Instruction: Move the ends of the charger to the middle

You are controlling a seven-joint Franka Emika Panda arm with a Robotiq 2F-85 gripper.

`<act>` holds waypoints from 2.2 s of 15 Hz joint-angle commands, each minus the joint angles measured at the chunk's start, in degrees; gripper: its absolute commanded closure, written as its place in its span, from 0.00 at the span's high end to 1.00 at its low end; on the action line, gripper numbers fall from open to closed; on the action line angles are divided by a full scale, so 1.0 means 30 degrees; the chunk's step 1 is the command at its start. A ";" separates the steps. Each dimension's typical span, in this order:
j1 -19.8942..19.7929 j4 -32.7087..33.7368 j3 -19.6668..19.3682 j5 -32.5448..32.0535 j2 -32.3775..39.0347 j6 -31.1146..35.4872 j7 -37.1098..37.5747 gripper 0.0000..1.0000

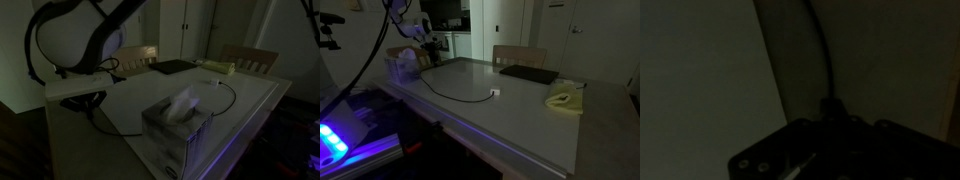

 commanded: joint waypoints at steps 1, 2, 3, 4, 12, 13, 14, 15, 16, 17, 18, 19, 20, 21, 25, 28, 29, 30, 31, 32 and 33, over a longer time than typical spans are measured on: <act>0.0058 -0.0828 -0.0276 -0.0148 -0.0804 -0.0172 0.0317 0.01; 0.0051 -0.0811 -0.0357 -0.0163 -0.0838 -0.0177 0.0435 0.01; 0.0023 -0.0811 -0.0390 -0.0108 -0.0862 -0.0091 0.0545 0.01; -0.0118 -0.0817 -0.0257 0.0085 -0.0898 0.0274 0.0537 0.01; -0.0058 -0.1896 -0.1149 0.0755 -0.2265 0.2536 0.4160 0.01; 0.0165 -0.2328 -0.1683 0.0579 -0.2490 0.3136 0.5437 0.01; 0.0316 -0.3105 -0.2172 0.0455 -0.2920 0.3842 0.6559 0.01; 0.0486 -0.4145 -0.2711 0.0353 -0.3472 0.4676 0.7637 0.01; 0.0684 -0.5275 -0.3283 0.0278 -0.4064 0.5560 0.8695 0.01; 0.0899 -0.6032 -0.3954 0.0151 -0.4446 0.6139 0.9785 0.01; 0.1331 -0.6883 -0.4791 -0.0092 -0.4894 0.6572 1.0985 0.01; 0.0324 -0.3795 -0.3293 -0.0130 -0.3019 0.5347 0.9475 0.01; 0.0361 -0.4214 -0.3575 -0.0319 -0.3262 0.5519 0.9809 0.04; 0.0254 -0.4168 -0.3455 -0.0336 -0.3255 0.5510 0.9776 0.04; 0.0334 -0.4024 -0.3198 -0.0287 -0.3108 0.5505 0.9746 0.01; 0.1264 -0.4144 -0.5012 -0.1201 -0.2963 0.4988 1.2274 0.01; 0.1443 -0.4422 -0.5565 -0.1579 -0.3057 0.4937 1.3264 0.01; 0.1537 -0.4823 -0.5984 -0.1951 -0.3250 0.5036 1.4069 0.01; 0.1589 -0.5341 -0.6379 -0.2419 -0.3441 0.5416 1.4756 0.01; 0.1574 -0.5680 -0.6645 -0.2778 -0.3617 0.5368 1.5311 0.01; 0.1527 -0.6258 -0.6882 -0.3070 -0.3854 0.5473 1.5924 0.01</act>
